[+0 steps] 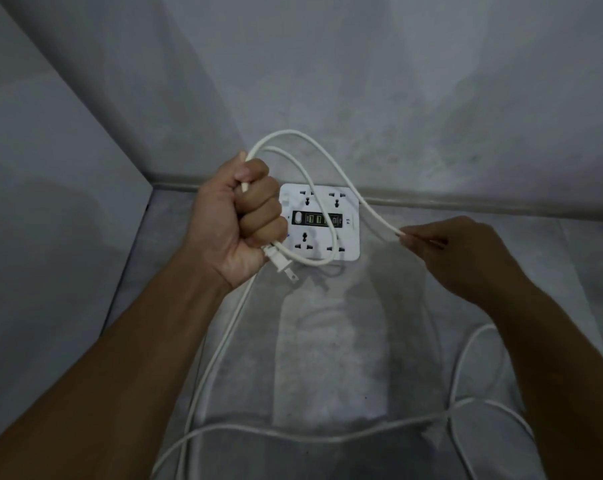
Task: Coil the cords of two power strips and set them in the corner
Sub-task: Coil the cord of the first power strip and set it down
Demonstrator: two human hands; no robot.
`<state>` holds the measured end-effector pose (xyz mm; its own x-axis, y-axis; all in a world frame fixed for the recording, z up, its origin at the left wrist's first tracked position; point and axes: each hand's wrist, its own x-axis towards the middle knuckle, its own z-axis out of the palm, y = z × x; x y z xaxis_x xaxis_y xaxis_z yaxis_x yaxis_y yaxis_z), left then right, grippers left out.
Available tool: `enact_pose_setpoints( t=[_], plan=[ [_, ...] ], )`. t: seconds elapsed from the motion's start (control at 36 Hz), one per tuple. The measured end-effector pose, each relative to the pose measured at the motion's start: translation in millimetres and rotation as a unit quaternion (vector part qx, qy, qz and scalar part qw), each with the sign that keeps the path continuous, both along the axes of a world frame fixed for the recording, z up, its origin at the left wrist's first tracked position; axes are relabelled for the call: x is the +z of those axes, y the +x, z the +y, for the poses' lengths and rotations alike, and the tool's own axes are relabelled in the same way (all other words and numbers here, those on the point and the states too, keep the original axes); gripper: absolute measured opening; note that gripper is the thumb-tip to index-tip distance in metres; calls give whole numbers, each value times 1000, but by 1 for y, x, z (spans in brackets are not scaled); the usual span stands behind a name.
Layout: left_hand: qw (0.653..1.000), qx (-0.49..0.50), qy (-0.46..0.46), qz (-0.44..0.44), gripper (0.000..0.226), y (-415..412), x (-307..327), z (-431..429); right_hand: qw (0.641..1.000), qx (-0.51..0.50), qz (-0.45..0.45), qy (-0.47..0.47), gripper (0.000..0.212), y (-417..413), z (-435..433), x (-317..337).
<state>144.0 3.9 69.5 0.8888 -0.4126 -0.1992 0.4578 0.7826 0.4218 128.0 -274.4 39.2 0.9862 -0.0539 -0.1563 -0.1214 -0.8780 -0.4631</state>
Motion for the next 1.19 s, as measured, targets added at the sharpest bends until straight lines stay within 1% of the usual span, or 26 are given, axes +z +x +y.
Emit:
enact_pose_setpoints(
  t=[0.06, 0.11, 0.14, 0.17, 0.22, 0.28, 0.31, 0.39, 0.44, 0.5, 0.56, 0.61, 0.67, 0.69, 0.72, 0.75, 0.81, 0.83, 0.86, 0.92, 0.97, 1.03, 1.06, 1.08, 1.14, 1.19],
  plan=[
    [1000, 3, 10, 1, 40, -1, 0, -4, 996, 44, 62, -47, 28, 4, -1, 11],
    [1000, 8, 22, 4, 37, -1, 0, -7, 986, 96, 120, -60, 48, 4, 3, 19],
    [999, 11, 33, 4, 36, 0, 0, -9, 981, 116, 139, -69, 54, 3, 7, 23],
    [999, 14, 44, 2, 34, 0, 1, -10, 978, 128, 145, -79, 56, 2, 11, 25],
    [998, 16, 56, -7, 29, 0, 3, -11, 983, 120, 117, -79, 42, 0, 18, 26],
    [998, 13, 52, -15, 26, 0, 6, -12, 992, 86, 76, -53, 22, -1, 27, 24],
    [999, 13, 47, -16, 28, 1, 7, -12, 995, 68, 57, -37, 16, -2, 31, 24],
    [999, 22, 28, -14, 35, 3, 10, -11, 998, 56, 38, 5, 16, -5, 39, 23],
    [999, 30, 22, -19, 36, 5, 13, -9, 994, 58, 71, 57, 19, -8, 42, 22],
    [999, 40, 26, -27, 35, 6, 14, -8, 990, 56, 104, 81, 23, -10, 42, 18],
    [997, 52, 36, -33, 35, 7, 16, -8, 987, 87, 124, 50, 31, -11, 40, 12],
    [996, 66, 40, -35, 37, 7, 17, -8, 973, 143, 183, -5, 48, -12, 36, 8],
    [995, 84, 35, -34, 39, 7, 18, -8, 954, 167, 249, -27, 65, -12, 30, 1],
    [994, 95, 32, -33, 39, 7, 18, -7, 951, 159, 264, -14, 67, -13, 25, -4],
    [993, 108, 30, -33, 38, 7, 19, -6, 951, 139, 274, 12, 63, -14, 19, -8],
    [992, 122, 26, -33, 37, 8, 19, -4, 952, 104, 284, 46, 56, -16, 14, -11],
    [989, 143, 15, -31, 34, 9, 20, 0, 946, -6, 300, 122, 45, -20, 5, -15],
    [988, 150, 12, -30, 33, 9, 20, 1, 943, -50, 293, 152, 37, -23, 1, -16],
    [988, 152, 12, -29, 35, 9, 19, 2, 947, -72, 269, 159, 25, -24, 0, -16],
    [989, 146, 17, -31, 38, 8, 15, 2, 977, -52, 181, 96, 10, -24, 0, -15],
    [990, 138, 26, -33, 39, 7, 13, -2, 994, -4, 103, 46, 12, -22, 6, -8],
    [989, 135, 47, -34, 41, 7, 12, -5, 994, 35, 96, 43, 12, -18, 12, 3],
    [988, 133, 64, -35, 42, 7, 12, -7, 991, 57, 110, 44, 13, -17, 14, 8],
    [988, 128, 81, -39, 42, 7, 11, -8, 987, 84, 127, 44, 21, -16, 15, 12],
    [986, 117, 112, -51, 39, 7, 11, -10, 979, 137, 146, 33, 44, -14, 16, 23],
    [984, 111, 129, -62, 37, 8, 9, -12, 975, 173, 138, 29, 56, -12, 17, 35]
  ],
)
